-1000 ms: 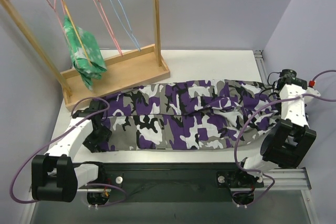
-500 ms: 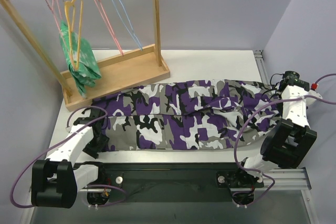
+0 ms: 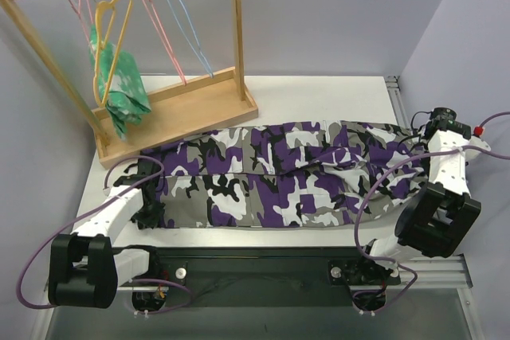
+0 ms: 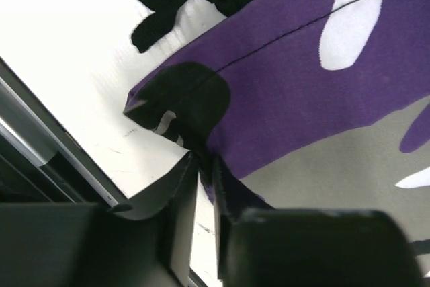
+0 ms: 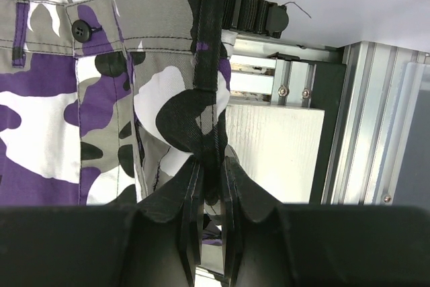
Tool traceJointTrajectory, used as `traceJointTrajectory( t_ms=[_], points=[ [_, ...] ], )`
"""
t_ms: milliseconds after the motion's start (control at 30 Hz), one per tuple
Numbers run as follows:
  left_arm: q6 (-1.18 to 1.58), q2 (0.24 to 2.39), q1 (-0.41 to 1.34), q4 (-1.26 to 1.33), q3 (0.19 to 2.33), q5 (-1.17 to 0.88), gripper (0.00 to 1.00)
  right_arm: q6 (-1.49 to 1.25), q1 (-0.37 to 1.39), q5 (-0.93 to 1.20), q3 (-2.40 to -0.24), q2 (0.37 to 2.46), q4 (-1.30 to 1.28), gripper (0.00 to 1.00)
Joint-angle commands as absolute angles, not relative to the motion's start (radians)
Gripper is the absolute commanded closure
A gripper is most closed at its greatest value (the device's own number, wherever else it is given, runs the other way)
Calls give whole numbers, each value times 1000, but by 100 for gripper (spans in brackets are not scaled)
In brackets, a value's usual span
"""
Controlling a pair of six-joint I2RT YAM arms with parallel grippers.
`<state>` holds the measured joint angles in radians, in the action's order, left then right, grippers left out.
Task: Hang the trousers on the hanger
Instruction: Fold the trousers at the center of the board.
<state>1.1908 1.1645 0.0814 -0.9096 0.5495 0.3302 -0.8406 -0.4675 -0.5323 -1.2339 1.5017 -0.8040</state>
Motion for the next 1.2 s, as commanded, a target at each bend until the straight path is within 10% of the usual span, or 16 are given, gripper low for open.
traceJointTrajectory(
  t_ms=[0,100,700,1167],
  points=[
    [1209,1189,74,-741,479,353,88,-847,-482,-571,-1269,1436,-810,100],
    [1209,1174,63,-727,474,341,100,-842,-483,-569,-1281,1430,-815,100],
    [1430,669,6,-1273,779,492,100,-686,-511,-778,-1249,1235,-842,100],
    [1214,747,6,-1373,1103,722,100,-558,-505,-925,-1175,1109,-851,100]
  ],
)
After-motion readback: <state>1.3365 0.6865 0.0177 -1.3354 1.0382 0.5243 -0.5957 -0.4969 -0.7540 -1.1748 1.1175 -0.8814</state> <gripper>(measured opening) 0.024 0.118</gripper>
